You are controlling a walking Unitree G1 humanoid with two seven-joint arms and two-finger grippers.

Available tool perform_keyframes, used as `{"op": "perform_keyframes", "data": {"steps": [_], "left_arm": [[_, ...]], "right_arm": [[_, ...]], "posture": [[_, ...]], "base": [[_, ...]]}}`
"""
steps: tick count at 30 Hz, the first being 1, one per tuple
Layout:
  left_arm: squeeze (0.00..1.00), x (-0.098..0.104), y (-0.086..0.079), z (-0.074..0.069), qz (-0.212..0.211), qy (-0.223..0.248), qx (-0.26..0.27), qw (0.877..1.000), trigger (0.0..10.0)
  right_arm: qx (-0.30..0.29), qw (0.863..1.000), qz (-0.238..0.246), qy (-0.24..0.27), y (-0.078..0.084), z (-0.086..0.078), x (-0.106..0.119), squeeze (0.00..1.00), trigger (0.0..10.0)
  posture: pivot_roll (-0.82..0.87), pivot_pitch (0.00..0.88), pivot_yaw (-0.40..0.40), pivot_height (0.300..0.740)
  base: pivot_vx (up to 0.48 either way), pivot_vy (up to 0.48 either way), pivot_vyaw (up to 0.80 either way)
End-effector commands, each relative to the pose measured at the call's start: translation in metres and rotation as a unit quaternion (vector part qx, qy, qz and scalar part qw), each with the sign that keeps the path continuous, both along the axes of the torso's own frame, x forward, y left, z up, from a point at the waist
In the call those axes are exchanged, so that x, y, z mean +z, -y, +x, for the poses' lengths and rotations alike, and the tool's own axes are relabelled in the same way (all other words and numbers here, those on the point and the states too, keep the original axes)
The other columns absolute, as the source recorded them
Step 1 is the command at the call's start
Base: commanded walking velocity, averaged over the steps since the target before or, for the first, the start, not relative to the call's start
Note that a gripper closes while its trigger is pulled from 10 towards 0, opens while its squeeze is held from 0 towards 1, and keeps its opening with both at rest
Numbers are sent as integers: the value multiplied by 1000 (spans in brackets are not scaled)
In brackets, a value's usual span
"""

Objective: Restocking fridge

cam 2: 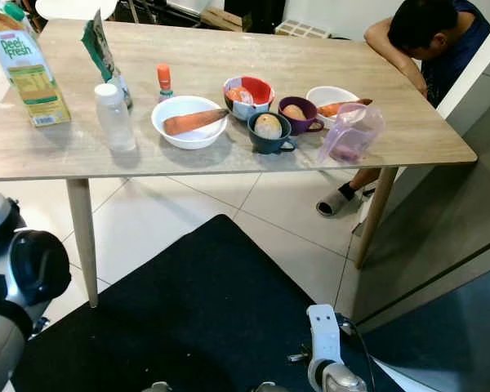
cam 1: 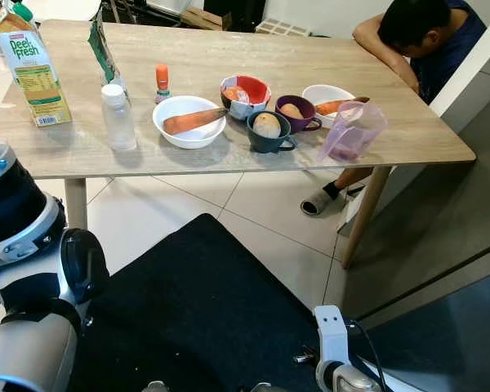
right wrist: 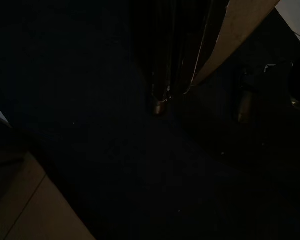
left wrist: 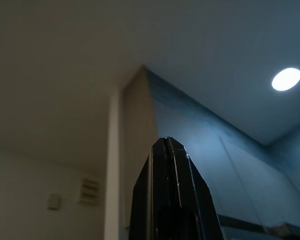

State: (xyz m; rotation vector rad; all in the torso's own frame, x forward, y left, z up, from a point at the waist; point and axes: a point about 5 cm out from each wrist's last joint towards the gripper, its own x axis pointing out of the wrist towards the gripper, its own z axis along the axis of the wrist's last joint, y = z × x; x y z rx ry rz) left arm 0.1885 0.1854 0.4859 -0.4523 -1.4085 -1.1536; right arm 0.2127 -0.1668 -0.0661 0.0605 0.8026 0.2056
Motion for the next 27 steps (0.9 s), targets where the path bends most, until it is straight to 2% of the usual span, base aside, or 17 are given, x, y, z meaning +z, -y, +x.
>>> {"op": "perform_keyframes", "data": {"steps": [1, 2, 4, 7, 13, 16, 18, 19, 22, 25, 27], "left_arm": [[0, 1, 8, -10, 25, 20, 3, 999, 10000], [0, 0, 7, -8, 7, 7, -1, 1000, 10000], [0, 1, 4, -6, -1, -2, 5, 1000, 10000], [0, -2, 13, -4, 45, 5, 30, 999, 10000], [0, -3, 16, -3, 42, 3, 33, 999, 10000], [0, -5, 22, -7, 65, 20, 49, 996, 10000], [0, -6, 25, -9, 63, 20, 51, 997, 10000], [0, -5, 21, -7, 47, 11, 51, 998, 10000], [0, -4, 18, -5, 42, 9, 53, 998, 10000], [0, -4, 23, -8, 71, 31, 61, 995, 10000], [0, -5, 24, -9, 68, 32, 68, 995, 10000]], "right_arm": [[-9, 1000, -3, -10, 5, -6, -3, 0, 10000], [-10, 1000, -3, -10, 5, -6, -3, 0, 10000], [-10, 1000, -3, -10, 5, -6, -3, 0, 10000], [-9, 1000, -3, -10, 6, -7, -3, 0, 10000], [-8, 1000, -3, -11, 5, -7, -4, 0, 10000], [-8, 1000, -3, -10, 5, -7, -4, 0, 10000], [-8, 1000, -3, -10, 5, -7, -4, 0, 10000], [-8, 1000, -2, -10, 5, -7, -4, 0, 10000], [-8, 1000, -2, -10, 5, -7, -4, 0, 10000], [-9, 1000, -2, -10, 5, -7, -4, 0, 10000], [-9, 1000, -3, -10, 5, -7, -4, 0, 10000]], "posture": [[-4, 155, -120, 740], [-5, 155, -121, 740], [-5, 157, -122, 740], [-2, 153, -123, 740], [-2, 153, -122, 740], [-1, 151, -122, 740], [-3, 150, -122, 740], [-3, 150, -122, 740], [-3, 151, -121, 740], [-2, 149, -122, 740], [-2, 148, -121, 740]], "base": [[0, 0, 0], [0, 0, 0], [0, 0, 0], [0, 0, 0], [0, 0, 0], [0, 0, 0], [0, 0, 0], [0, 0, 0], [0, 0, 0], [0, 0, 0], [0, 0, 0]]}}
